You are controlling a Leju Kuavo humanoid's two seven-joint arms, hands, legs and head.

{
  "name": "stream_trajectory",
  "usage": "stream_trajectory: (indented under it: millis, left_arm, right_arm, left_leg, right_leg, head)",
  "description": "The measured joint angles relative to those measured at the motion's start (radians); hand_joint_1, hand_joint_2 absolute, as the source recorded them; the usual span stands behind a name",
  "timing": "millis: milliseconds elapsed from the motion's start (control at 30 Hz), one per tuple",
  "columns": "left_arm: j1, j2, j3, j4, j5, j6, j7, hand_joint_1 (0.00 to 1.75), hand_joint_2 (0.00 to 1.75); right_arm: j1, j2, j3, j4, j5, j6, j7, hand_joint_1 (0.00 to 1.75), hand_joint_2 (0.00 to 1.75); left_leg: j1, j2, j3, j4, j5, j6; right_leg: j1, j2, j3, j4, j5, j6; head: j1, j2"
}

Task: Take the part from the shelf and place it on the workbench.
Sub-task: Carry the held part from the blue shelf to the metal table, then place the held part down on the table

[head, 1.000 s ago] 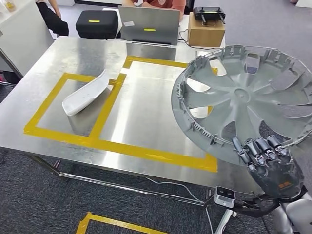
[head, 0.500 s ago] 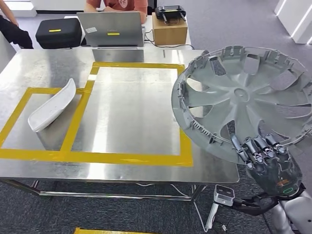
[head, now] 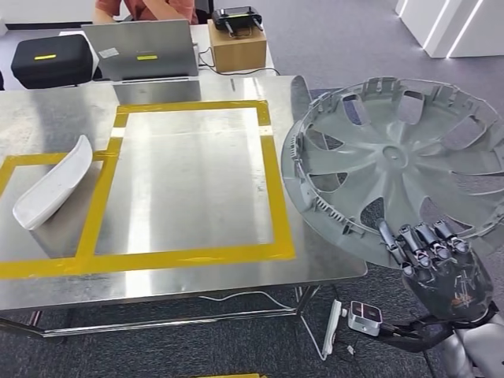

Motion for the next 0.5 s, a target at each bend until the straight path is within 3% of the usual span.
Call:
stream_trajectory:
  millis: [33,100,167,200,267,300,333,367,400,467,500]
  left_arm:
    - [0.000,0.000,0.000,0.000,0.000,0.000,0.000,0.00,0.00]
    - [-0.001,0.001,0.000,0.000,0.000,0.000,0.000,0.00,0.00]
    - [-0.003,0.001,0.000,0.000,0.000,0.000,0.000,0.00,0.00]
    - [-0.003,0.001,0.000,0.000,0.000,0.000,0.000,0.00,0.00]
    - [-0.002,0.001,0.000,0.000,0.000,0.000,-0.001,0.00,0.00]
    - [-0.001,0.001,0.000,0.000,0.000,0.000,0.000,0.00,0.00]
    - [0.000,0.002,0.000,0.000,0.000,0.000,0.000,0.00,0.00]
    - [0.001,0.002,0.000,0.000,0.000,0.000,0.000,0.00,0.00]
    - [0.001,0.002,0.000,0.000,0.000,0.000,0.000,0.00,0.00]
    - [0.000,0.003,0.000,0.000,-0.002,-0.001,0.000,0.00,0.00]
    - [-0.001,0.004,0.000,0.000,-0.004,-0.003,-0.001,0.00,0.00]
  right_arm:
    - [0.000,0.000,0.000,0.000,0.000,0.000,0.000,1.75,1.75]
    - [0.001,0.000,0.000,0.000,0.000,0.000,0.000,1.75,1.75]
    - [0.001,0.000,-0.001,0.000,0.000,0.000,0.000,1.75,1.75]
    - [0.001,0.000,-0.001,0.000,0.000,0.000,0.000,1.75,1.75]
    - [0.000,0.001,-0.001,0.000,0.000,0.000,0.000,1.75,1.75]
    - [0.000,0.001,-0.001,0.000,0.001,0.000,0.000,1.75,1.75]
    - [0.000,0.002,-0.001,0.000,0.001,0.000,0.000,1.75,1.75]
    - [0.000,0.002,-0.001,0.000,0.001,0.000,0.000,1.75,1.75]
    - [0.001,0.002,-0.001,0.000,0.001,0.000,0.000,1.75,1.75]
    - [0.000,0.002,0.000,0.002,0.001,0.000,0.006,1.75,1.75]
    - [0.000,0.002,0.000,0.004,0.001,0.000,0.012,1.75,1.75]
  left_leg:
    - [-0.003,0.006,0.001,0.001,-0.001,-0.005]
    - [-0.004,0.019,0.003,0.002,-0.003,-0.015]
    - [0.000,0.004,-0.002,0.027,-0.027,-0.025]
    - [0.002,-0.014,-0.018,0.067,-0.054,-0.030]
    - [0.004,-0.048,-0.076,0.200,-0.120,-0.033]
    - [0.004,-0.055,-0.105,0.262,-0.142,-0.033]
    - [0.004,-0.057,-0.122,0.296,-0.146,-0.032]
    - [0.004,-0.059,-0.122,0.291,-0.129,-0.029]
    - [0.004,-0.061,-0.104,0.245,-0.094,-0.025]
    - [0.003,-0.072,-0.046,0.107,-0.022,-0.013]
    - [0.002,-0.077,-0.024,0.055,-0.005,-0.010]
  right_leg:
    - [0.003,-0.006,0.011,-0.018,0.000,-0.006]
    - [0.005,0.013,0.010,-0.017,0.001,-0.020]
    - [0.003,0.029,0.010,-0.019,0.004,-0.034]
    - [0.001,0.037,0.012,-0.021,0.005,-0.041]
    - [0.001,0.055,0.011,-0.021,0.005,-0.048]
    - [0.002,0.066,0.011,-0.021,0.005,-0.049]
    - [0.003,0.077,0.012,-0.020,0.004,-0.050]
    - [0.004,0.090,0.012,-0.019,0.004,-0.050]
    - [0.004,0.100,0.013,-0.018,0.004,-0.049]
    - [0.007,0.116,0.014,-0.016,0.003,-0.048]
    - [0.008,0.122,0.012,-0.014,0.003,-0.045]
  head:
    - [0.001,0.000]
    - [0.000,0.000]
    - [-0.003,0.000]
    - [-0.006,0.000]
    - [-0.011,0.000]
    - [-0.013,0.000]
    - [-0.014,0.000]
    - [-0.014,0.000]
    - [-0.014,0.000]
    - [-0.017,0.000]
    - [-0.018,0.000]
